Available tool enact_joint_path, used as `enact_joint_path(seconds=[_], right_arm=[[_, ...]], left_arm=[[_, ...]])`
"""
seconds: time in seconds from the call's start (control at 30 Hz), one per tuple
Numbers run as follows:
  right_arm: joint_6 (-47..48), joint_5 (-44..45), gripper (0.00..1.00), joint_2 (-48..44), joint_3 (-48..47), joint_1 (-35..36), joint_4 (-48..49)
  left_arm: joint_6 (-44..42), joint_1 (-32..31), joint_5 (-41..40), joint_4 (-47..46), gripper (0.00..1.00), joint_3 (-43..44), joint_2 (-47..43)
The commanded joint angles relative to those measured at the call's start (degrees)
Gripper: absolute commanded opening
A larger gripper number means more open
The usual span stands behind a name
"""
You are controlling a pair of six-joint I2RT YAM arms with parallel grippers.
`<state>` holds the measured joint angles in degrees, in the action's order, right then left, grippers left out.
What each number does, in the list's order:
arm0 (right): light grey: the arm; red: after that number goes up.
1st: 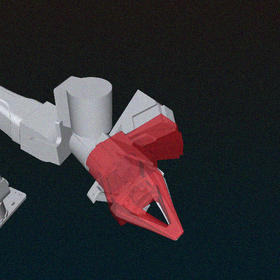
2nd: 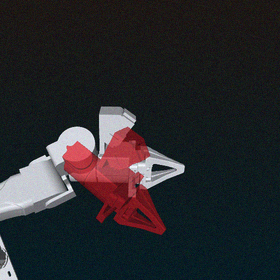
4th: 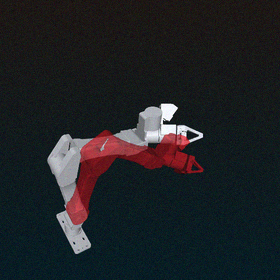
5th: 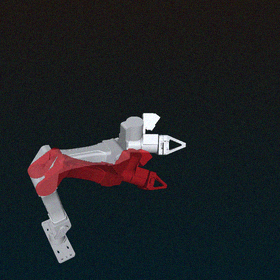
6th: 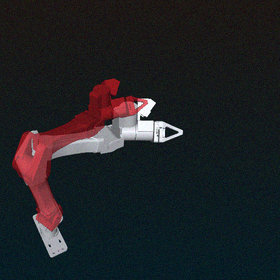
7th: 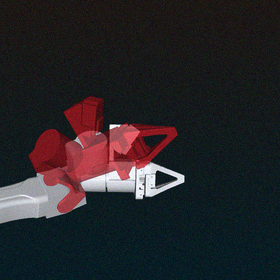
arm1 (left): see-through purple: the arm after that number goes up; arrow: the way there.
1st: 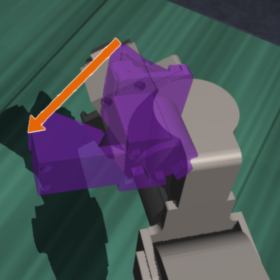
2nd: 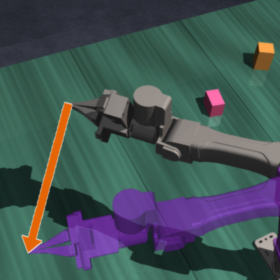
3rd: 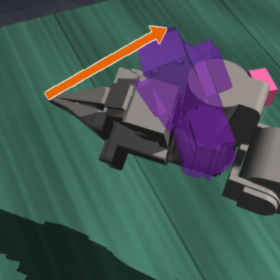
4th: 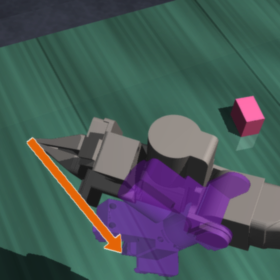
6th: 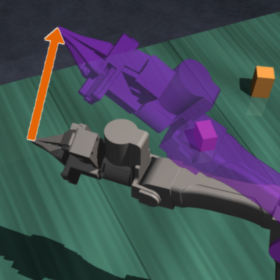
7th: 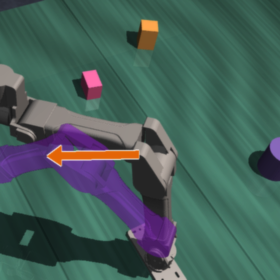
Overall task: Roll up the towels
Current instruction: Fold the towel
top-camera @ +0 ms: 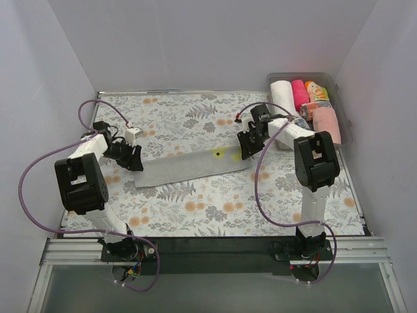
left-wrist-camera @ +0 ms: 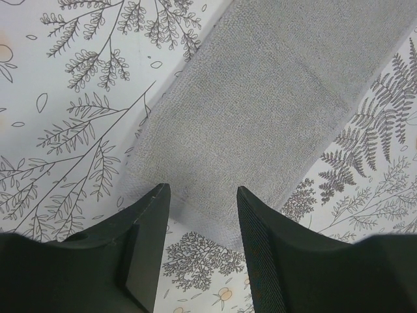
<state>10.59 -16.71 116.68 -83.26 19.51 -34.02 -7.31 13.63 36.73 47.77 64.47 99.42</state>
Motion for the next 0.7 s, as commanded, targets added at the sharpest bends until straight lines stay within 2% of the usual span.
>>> enact_joint_path(seconds=[0.0, 0.1, 0.13, 0.23, 0.53, 0.67], right_arm=[[-3.7, -0.1, 0.34, 1.9, 4.5, 2.4, 2.3], [-4.3, 1.5, 0.32, 1.7, 5.4, 3.0, 3.1], [-4.3, 2.5, 0.22, 2.0, 5.7, 3.0, 3.2], [-3.8, 4.4, 0.01, 1.8, 6.3, 2.9, 3.0], [7.1, 5.6, 0.01, -10.3, 9.8, 0.0, 2.6], [10.9, 5.7, 0.01, -13.1, 8.0, -0.6, 0.5]], left_arm=[[0.7, -0.2, -0.8, -0.6, 0.43, 2.3, -2.8], [1.2, -0.2, -1.0, -1.0, 0.43, 2.6, -2.6], [1.2, -0.2, -1.1, -1.1, 0.43, 2.8, -2.5], [1.9, -0.2, -1.6, -0.7, 0.43, 3.7, -1.9], [1.7, -0.2, 0.9, -1.3, 0.45, 3.3, -3.5], [1.9, -0.2, 1.8, -1.1, 0.45, 2.9, -4.1]])
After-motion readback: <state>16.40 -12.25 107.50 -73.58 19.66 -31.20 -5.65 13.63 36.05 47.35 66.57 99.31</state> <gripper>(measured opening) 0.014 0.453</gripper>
